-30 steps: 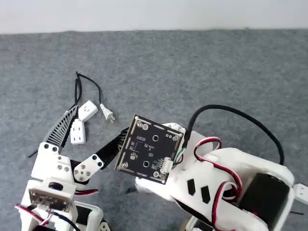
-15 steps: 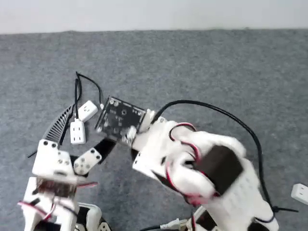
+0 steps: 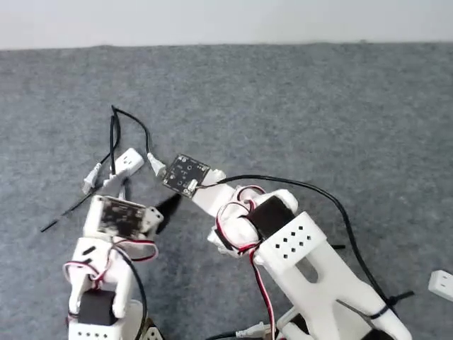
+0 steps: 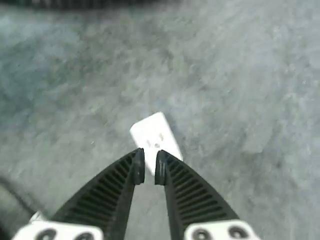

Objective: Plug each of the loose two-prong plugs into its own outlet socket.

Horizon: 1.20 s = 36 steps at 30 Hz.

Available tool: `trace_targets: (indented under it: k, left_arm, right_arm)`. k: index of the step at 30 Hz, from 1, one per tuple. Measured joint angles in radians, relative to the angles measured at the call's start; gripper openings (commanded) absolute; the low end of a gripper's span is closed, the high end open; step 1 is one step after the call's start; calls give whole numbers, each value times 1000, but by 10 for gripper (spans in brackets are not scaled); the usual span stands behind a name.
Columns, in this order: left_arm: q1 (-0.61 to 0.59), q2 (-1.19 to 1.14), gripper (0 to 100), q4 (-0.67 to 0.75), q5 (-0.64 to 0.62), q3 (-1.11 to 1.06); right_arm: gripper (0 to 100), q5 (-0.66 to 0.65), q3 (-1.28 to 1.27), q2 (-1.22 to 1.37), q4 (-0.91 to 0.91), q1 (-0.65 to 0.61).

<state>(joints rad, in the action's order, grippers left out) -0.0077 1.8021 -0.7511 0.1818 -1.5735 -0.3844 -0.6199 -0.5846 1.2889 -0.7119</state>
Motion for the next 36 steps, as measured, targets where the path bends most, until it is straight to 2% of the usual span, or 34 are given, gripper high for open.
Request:
trace_targets:
  k: [6, 13, 16, 21, 23, 28, 36]
  left_arm:
    - [166, 0, 374, 46, -64, -29]
    - [150, 0, 374, 153, -180, -29]
    - [147, -2, 373, 204, -233, -28]
    - [146, -2, 372, 301, -321, -26]
    - [146, 0, 372, 338, -347, -25]
    - [146, 0, 372, 391, -362, -23]
    - [173, 0, 372, 388, -356, -49]
  right_arm:
    - [38, 0, -100, 0, -273, 3]
    - [41, 6, -109, -3, -491, 12]
    - [42, 112, -112, -12, -583, 26]
    - [42, 437, -112, -26, -671, 71]
    - [42, 529, -112, -40, -704, 80]
    - [42, 563, -127, -55, -746, 84]
    - [39, 572, -230, -98, -802, 106]
